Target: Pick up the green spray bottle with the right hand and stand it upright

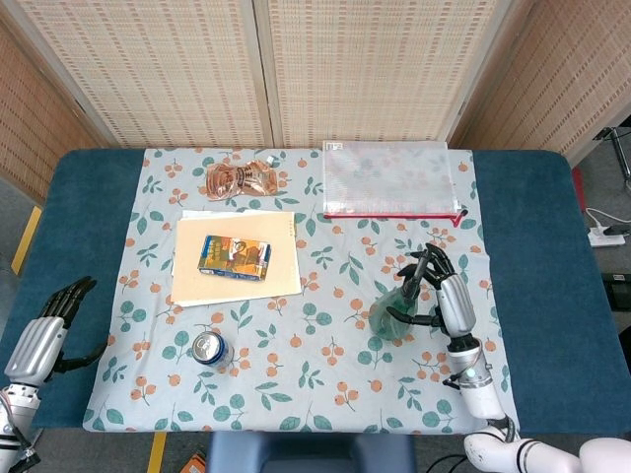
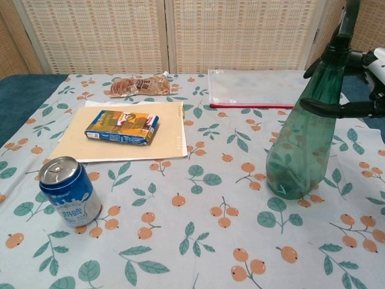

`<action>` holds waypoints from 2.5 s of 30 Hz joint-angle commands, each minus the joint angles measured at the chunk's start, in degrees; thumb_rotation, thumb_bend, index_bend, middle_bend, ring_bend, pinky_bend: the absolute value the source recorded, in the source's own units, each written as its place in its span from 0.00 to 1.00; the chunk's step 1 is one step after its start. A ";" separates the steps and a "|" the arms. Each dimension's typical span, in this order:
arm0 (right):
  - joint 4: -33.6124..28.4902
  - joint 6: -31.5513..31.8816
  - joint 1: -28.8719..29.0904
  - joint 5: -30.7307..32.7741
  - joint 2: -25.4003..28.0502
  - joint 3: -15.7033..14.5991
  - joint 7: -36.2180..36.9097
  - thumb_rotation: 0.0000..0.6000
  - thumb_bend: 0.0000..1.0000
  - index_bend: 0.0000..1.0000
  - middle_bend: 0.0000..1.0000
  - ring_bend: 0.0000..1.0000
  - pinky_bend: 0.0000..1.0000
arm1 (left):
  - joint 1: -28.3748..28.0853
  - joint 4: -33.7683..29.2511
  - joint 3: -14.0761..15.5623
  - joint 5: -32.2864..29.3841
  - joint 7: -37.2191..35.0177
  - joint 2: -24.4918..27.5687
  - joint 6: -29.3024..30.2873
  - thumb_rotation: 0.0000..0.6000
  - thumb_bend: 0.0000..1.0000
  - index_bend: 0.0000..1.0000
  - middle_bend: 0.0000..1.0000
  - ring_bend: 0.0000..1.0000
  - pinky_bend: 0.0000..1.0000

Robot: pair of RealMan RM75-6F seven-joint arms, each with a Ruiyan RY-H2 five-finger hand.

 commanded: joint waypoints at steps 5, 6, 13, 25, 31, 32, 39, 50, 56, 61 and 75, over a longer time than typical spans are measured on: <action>-2.65 -1.12 -0.90 0.31 1.71 -0.37 -1.88 1.00 0.00 0.41 0.55 0.20 0.11 | -0.05 -0.08 -0.02 0.00 0.03 0.02 -0.05 1.00 0.25 0.00 0.00 0.00 0.00; -2.89 -1.27 -0.98 0.34 1.87 -0.40 -2.08 1.00 0.00 0.41 0.55 0.20 0.11 | -0.02 -0.08 0.01 0.01 0.02 0.02 -0.02 1.00 0.25 0.00 0.00 0.00 0.00; -5.26 -2.48 -1.75 0.66 3.40 -0.85 -4.23 1.00 0.00 0.36 0.51 0.17 0.08 | 0.00 -0.12 0.00 0.05 0.02 0.05 0.04 1.00 0.25 0.00 0.00 0.00 0.00; -11.32 -6.39 -2.95 2.80 7.40 -1.42 -9.41 1.00 0.00 0.26 0.42 0.09 0.01 | 0.09 -0.07 0.06 0.29 -0.22 0.05 0.33 1.00 0.25 0.00 0.00 0.00 0.00; -12.89 -7.60 -2.99 2.93 8.41 -1.46 -10.51 1.00 0.00 0.24 0.40 0.08 0.00 | 0.15 -0.11 0.06 0.30 -0.23 0.06 0.43 1.00 0.25 0.00 0.00 0.00 0.00; -13.15 -7.94 -2.98 3.04 8.59 -1.47 -10.80 1.00 0.00 0.23 0.39 0.08 0.00 | 0.15 -0.10 0.06 0.29 -0.22 0.05 0.43 1.00 0.25 0.00 0.00 0.00 0.00; -14.26 -9.06 -2.69 3.32 9.06 -0.93 -11.71 1.00 0.00 0.17 0.36 0.06 0.00 | 0.06 -0.18 -0.01 0.21 -0.11 0.07 0.33 1.00 0.25 0.00 0.00 0.00 0.00; -17.96 -12.53 -2.12 4.32 11.44 -1.18 -15.36 1.00 0.00 0.08 0.30 0.01 0.00 | 0.12 0.05 0.10 0.38 -0.43 0.03 0.41 1.00 0.25 0.00 0.00 0.00 0.00; -19.37 -13.04 -2.10 4.08 12.26 -1.35 -15.86 1.00 0.00 0.06 0.28 0.00 0.00 | 0.09 0.02 0.08 0.39 -0.54 0.09 0.39 1.00 0.25 0.00 0.00 0.00 0.00; -20.93 -13.61 -2.15 4.13 13.07 -1.59 -16.78 1.00 0.00 0.02 0.26 0.00 0.00 | 0.08 0.00 0.12 0.47 -0.51 0.10 0.39 1.00 0.25 0.00 0.00 0.00 0.00; -24.74 -12.78 -2.79 4.07 14.89 -1.13 -18.19 1.00 0.00 0.00 0.20 0.00 0.00 | 0.06 -0.01 0.20 0.58 -0.99 0.18 0.34 1.00 0.25 0.00 0.00 0.00 0.00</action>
